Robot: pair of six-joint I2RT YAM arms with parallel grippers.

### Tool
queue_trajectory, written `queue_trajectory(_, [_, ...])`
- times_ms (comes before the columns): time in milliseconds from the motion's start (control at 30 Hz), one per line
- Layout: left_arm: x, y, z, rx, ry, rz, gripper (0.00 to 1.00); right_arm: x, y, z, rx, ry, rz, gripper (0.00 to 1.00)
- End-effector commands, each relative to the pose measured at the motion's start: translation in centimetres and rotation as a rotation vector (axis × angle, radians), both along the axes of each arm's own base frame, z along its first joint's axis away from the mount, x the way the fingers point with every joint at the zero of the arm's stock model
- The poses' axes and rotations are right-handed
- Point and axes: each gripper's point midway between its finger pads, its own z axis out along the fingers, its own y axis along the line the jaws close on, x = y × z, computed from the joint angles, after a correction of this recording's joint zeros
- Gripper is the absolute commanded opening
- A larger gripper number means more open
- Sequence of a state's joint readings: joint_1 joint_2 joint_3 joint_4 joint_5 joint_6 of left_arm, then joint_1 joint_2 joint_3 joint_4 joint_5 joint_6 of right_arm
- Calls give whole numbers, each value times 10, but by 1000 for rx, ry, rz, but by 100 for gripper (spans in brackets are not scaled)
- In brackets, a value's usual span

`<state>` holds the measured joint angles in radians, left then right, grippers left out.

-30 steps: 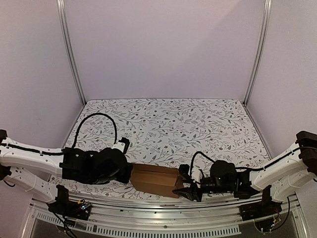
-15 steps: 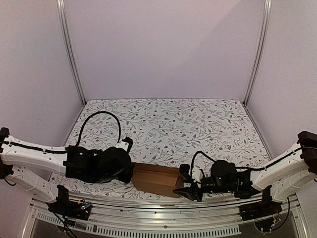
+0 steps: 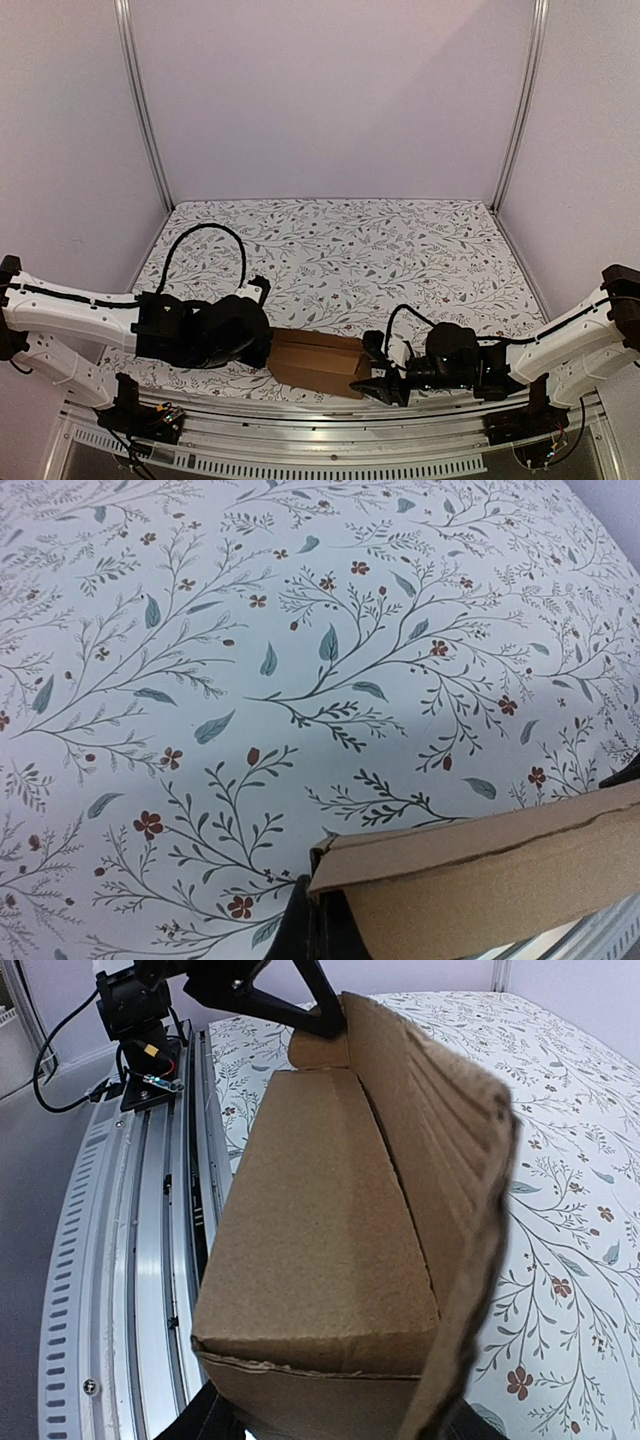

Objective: Fold the paper box

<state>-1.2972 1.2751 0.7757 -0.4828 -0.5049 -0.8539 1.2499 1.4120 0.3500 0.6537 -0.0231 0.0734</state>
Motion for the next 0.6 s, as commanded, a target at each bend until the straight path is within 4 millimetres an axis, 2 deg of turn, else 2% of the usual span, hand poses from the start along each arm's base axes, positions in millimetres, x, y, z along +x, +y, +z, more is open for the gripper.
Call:
queue_trajectory(0, [-44,-1,-40,60,210,-95,0,21,-7,2,-6,-35,-108,25])
queue_trajectory(200, [-53,3,-53,70,243,-78,0,19,-5,0,-11,-37,-104,25])
queue_trajectory(400, [-60,15,-71,117,244,-51,0,17,-6,1,-11,-39,-105,25])
queue_trajectory(567, [-66,21,-78,137,236,-44,0,16,-6,3,-10,-41,-106,25])
